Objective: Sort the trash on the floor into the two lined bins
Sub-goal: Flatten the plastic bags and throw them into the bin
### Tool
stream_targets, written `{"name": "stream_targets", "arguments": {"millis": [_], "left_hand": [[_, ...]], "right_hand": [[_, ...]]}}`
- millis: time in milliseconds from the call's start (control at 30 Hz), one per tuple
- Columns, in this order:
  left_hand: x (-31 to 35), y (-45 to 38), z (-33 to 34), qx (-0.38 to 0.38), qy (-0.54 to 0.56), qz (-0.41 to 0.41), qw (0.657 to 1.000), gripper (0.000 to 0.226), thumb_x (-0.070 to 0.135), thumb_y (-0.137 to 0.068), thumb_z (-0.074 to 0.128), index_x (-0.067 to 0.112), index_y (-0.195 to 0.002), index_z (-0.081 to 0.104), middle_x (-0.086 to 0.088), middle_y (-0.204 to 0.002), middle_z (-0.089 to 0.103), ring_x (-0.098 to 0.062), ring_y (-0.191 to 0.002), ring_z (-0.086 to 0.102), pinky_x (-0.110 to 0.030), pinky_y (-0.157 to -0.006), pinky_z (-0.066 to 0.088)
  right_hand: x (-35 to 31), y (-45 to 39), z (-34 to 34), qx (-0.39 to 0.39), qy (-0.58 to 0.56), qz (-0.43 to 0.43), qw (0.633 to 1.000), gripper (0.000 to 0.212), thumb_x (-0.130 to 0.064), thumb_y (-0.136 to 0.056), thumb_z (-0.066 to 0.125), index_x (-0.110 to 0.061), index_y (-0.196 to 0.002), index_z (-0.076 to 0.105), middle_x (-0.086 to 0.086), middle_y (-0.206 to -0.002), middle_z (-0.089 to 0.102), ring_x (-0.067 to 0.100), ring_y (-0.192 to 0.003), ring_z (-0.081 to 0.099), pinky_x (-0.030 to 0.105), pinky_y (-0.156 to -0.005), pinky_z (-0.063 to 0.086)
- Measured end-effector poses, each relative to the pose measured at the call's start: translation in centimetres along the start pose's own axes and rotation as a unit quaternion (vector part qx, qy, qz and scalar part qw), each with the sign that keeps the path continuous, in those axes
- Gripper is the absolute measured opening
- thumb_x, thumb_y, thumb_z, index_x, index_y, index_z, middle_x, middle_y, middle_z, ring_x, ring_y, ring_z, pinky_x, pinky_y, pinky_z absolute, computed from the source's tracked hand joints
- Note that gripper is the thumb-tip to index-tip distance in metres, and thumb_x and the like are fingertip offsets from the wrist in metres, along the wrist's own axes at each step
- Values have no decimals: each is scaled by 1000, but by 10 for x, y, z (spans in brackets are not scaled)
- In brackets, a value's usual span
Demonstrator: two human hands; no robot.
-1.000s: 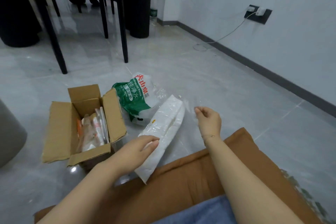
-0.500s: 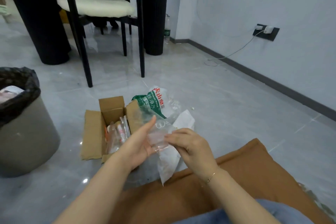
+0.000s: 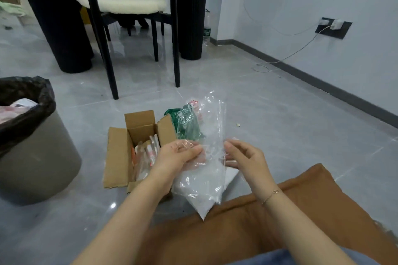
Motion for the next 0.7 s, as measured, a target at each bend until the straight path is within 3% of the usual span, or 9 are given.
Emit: {"name": "stream_targets", "arguments": {"millis": [100, 200, 400, 533, 633, 700], "left_hand": [[-7, -2, 5, 1, -63, 22, 998, 21, 3, -79, 73, -3, -97, 63, -11, -80, 70, -12, -60, 68, -23, -59, 57], [-13, -3, 7, 8, -91, 40, 995, 23, 10, -78, 77, 6, -92, 60, -7, -81, 68, -12, -61, 66, -28, -64, 56], [-14, 4, 16, -12, -154, 41, 987, 28, 24, -92, 62, 16, -118, 53, -1, -93, 64, -5, -66, 60, -15, -53, 48], [-13, 6, 14, -40, -200, 48, 978, 18, 20, -98, 52, 10, -113, 56, 4, -80, 61, -3, -56, 55, -16, -50, 45], [-7, 5, 10, -36, -182, 46, 981, 14, 18, -96, 55, 8, -103, 62, -1, -74, 57, -8, -57, 48, -16, -49, 40], [-3, 5, 6, -42, -119, 32, 991, 12, 14, -94, 58, 12, -102, 67, -6, -79, 59, -12, -66, 51, -21, -59, 42]], "right_hand": [[-1, -2, -3, -38, 17, 20, 999, 15, -13, -87, 66, 0, -93, 70, 10, -77, 70, 17, -67, 65, 31, -66, 59], [-1, -1, -4, -46, 10, 12, 999, 11, -8, -89, 63, 0, -89, 70, 3, -68, 70, 11, -59, 65, 29, -64, 59], [-1, 1, -4, -69, 11, 33, 997, 13, -7, -92, 57, -7, -98, 69, 0, -68, 69, 16, -60, 69, 25, -62, 57], [-1, 2, -5, -79, 56, 45, 994, 16, -9, -92, 58, -2, -102, 69, 7, -62, 63, 13, -46, 60, 22, -46, 51], [-2, 1, -8, -98, 54, 32, 993, 19, -13, -92, 60, -6, -107, 68, 23, -63, 58, 20, -36, 50, 23, -39, 45], [-3, 0, -9, -105, -11, 33, 994, 21, -11, -91, 60, -11, -111, 68, 20, -65, 57, 18, -41, 50, 23, -42, 46]]}}
Point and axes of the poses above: each hand's wrist, its own y-axis away from the middle knuckle, its own z-axis out of the palm, x = y × z, the point moved 1 cm from there along -y, towards the middle knuckle
